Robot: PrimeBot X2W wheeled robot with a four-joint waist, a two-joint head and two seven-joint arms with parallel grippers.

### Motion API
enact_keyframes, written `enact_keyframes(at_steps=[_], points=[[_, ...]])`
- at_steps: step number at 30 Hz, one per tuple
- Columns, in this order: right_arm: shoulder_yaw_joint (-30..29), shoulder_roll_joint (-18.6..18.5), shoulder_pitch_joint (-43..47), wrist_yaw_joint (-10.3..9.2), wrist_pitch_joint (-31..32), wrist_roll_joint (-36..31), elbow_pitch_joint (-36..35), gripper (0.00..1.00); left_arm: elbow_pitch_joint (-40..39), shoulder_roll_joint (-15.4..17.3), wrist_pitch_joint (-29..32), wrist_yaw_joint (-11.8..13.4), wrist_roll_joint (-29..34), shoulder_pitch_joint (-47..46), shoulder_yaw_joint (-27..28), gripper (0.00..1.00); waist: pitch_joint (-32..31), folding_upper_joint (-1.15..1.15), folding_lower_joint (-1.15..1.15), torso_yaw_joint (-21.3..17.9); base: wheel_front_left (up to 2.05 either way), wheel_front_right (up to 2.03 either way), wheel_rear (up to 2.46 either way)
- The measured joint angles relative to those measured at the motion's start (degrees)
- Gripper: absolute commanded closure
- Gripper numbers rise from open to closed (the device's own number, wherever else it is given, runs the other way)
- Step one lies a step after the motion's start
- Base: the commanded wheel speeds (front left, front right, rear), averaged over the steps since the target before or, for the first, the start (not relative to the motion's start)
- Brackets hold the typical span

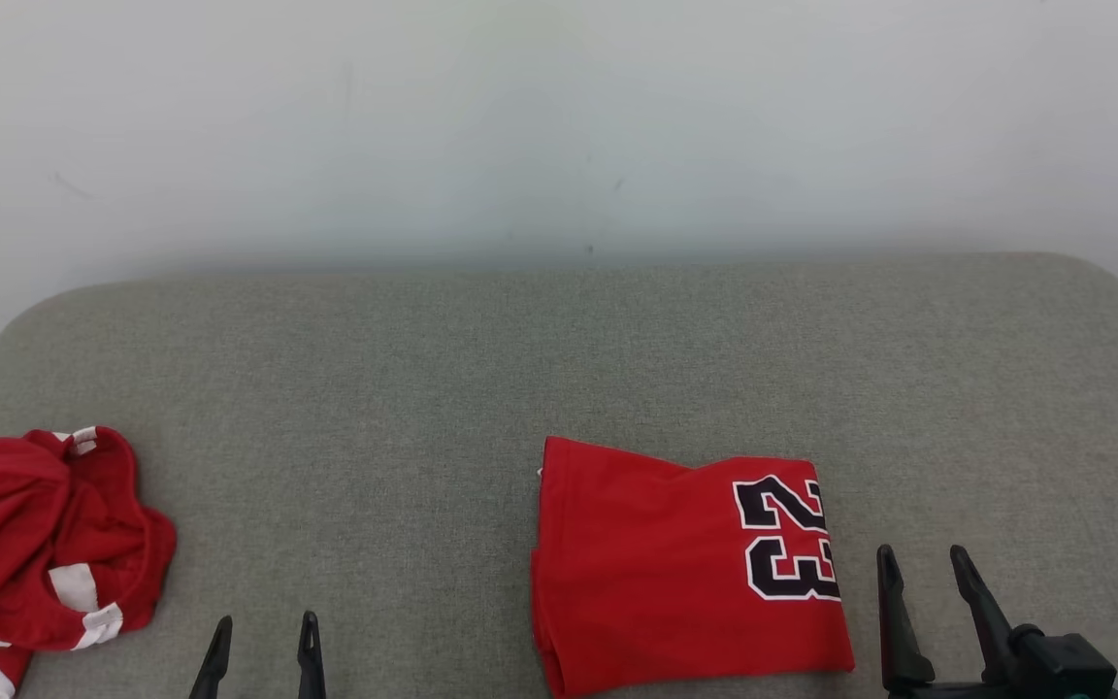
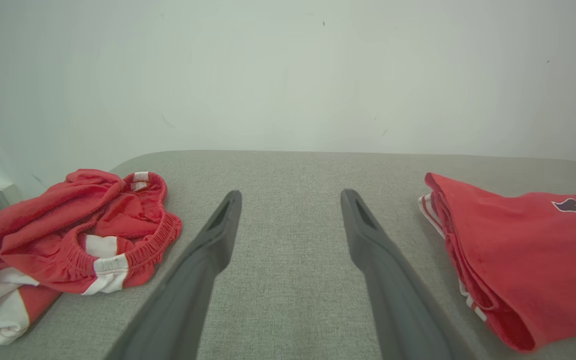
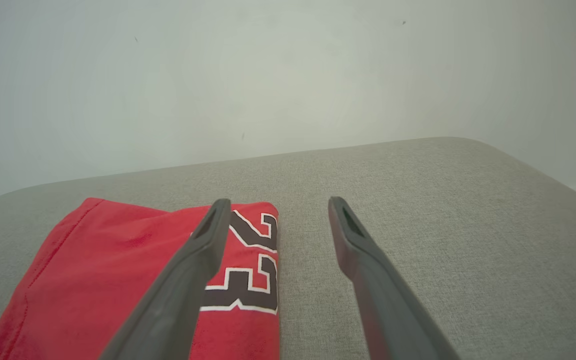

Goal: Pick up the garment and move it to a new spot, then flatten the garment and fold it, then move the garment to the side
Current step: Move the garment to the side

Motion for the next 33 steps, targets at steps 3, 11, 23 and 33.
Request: enact_keyframes(at_steps=[3, 11, 23, 33], points=[[-0.1, 0.0, -0.3, 0.0, 0.4, 0.5, -1.1, 0.0, 0.2, 0.0, 0.0, 0.0, 0.0, 0.0, -0.1, 0.0, 0.1, 0.0, 0.0, 0.1, 0.0, 0.0, 0.0], [-0.7, 0.0, -1.9, 0.0, 15.3, 8.3, -3.1, 0.0, 0.3, 0.0, 0.0, 0.1, 0.0, -0.2, -0.7, 0.0, 0.5, 0.0, 0.01, 0.7, 0.0, 0.0, 0.0], [-7.2, 0.0, -7.9, 0.0, 49.5, 6.1, -6.7, 0.0, 0.2, 0.0, 0.0, 0.5, -0.7, -0.3, -2.3, 0.0, 1.6, 0.0, 0.01, 2.9, 0.0, 0.0, 0.0], [-8.9, 0.0, -12.7, 0.0, 61.1, 1.0, -6.7, 0.0, 0.0, 0.0, 0.0, 0.4, -0.8, -1.9, -2.5, 0.0, 5.0, 0.0, 0.01, 5.8, 0.0, 0.0, 0.0]])
